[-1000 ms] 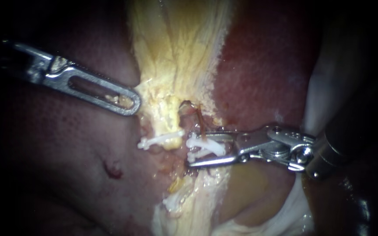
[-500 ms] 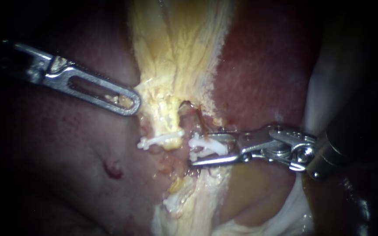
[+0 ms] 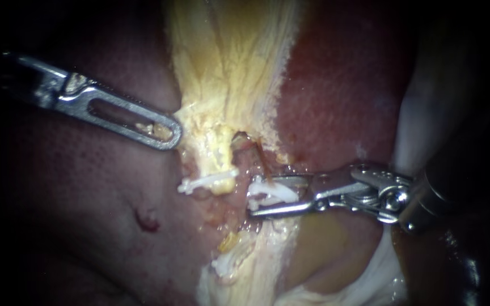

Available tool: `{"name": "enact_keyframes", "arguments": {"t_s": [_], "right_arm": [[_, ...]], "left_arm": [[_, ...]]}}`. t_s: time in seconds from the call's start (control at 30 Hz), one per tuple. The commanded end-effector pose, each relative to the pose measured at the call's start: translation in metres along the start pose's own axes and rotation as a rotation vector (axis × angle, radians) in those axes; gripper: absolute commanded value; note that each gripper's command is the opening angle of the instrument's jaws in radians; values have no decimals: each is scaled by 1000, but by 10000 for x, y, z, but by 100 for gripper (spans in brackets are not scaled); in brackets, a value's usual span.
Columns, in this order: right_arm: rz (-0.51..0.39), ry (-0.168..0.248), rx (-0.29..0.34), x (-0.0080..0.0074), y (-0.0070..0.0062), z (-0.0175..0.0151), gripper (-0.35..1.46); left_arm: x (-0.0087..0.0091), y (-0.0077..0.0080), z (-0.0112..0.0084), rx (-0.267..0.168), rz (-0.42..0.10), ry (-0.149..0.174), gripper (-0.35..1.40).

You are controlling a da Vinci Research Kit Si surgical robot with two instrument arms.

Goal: Going back second clip right tube

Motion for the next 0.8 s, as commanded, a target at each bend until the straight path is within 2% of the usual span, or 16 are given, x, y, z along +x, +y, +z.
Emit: {"name": "enact_keyframes", "arguments": {"t_s": [0.03,0.2,0.37,0.57,0.8], "right_arm": [[-2,5,16,0,-3,1,50],[7,44,85,2,-20,8,50],[4,35,107,4,-29,15,50],[4,33,111,4,-28,13,50],[9,32,119,8,-21,-12,50]], "left_arm": [[0,0,0,0,0,0,-35],[0,2,0,0,0,1,-35],[0,3,0,1,0,1,-35],[-1,3,0,1,1,1,-35],[0,3,-1,1,1,1,-35]]}}
